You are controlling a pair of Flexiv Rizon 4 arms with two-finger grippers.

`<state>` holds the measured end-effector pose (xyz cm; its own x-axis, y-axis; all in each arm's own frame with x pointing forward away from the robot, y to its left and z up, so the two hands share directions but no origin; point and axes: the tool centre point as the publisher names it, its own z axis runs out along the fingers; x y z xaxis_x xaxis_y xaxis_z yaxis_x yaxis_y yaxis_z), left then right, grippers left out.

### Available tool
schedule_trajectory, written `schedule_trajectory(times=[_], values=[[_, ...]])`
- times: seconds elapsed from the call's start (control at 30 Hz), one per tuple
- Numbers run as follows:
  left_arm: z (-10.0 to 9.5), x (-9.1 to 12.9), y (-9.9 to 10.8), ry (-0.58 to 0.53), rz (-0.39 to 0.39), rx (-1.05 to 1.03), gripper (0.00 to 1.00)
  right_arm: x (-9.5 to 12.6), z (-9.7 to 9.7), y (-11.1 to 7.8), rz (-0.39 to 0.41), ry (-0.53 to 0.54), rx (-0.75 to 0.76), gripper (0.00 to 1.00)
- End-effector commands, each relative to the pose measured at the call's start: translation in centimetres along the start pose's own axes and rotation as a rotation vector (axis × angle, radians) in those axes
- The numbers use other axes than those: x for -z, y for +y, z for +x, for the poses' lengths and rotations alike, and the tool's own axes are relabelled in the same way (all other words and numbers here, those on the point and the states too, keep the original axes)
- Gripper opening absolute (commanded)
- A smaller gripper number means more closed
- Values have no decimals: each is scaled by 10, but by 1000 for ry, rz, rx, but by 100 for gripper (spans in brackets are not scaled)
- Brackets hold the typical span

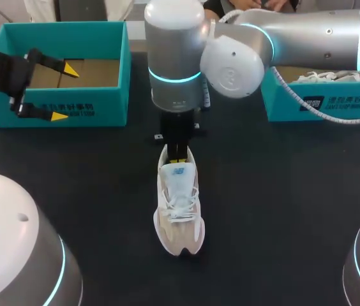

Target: Take the shoe out of the shoebox, open the shoe tongue, remove and reinsert the insole, then place the shoe into the shoebox

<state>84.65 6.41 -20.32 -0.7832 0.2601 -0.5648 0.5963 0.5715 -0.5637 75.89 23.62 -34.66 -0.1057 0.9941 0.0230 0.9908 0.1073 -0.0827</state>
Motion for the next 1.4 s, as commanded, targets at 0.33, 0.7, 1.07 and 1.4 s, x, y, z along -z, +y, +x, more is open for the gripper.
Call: schedule_trajectory(times=[0.33,0.7,1.07,1.4], values=[[1,0,-1,2,-4,0,100,1,13,-19,157,6,-62,0],[1,0,-1,2,-4,0,100,-7,11,-42,179,-4,-131,5],[1,0,-1,2,-4,0,100,-3,4,-42,167,-29,-143,100],[1,0,-1,2,-4,0,100,-9,7,-43,176,-17,-120,100]])
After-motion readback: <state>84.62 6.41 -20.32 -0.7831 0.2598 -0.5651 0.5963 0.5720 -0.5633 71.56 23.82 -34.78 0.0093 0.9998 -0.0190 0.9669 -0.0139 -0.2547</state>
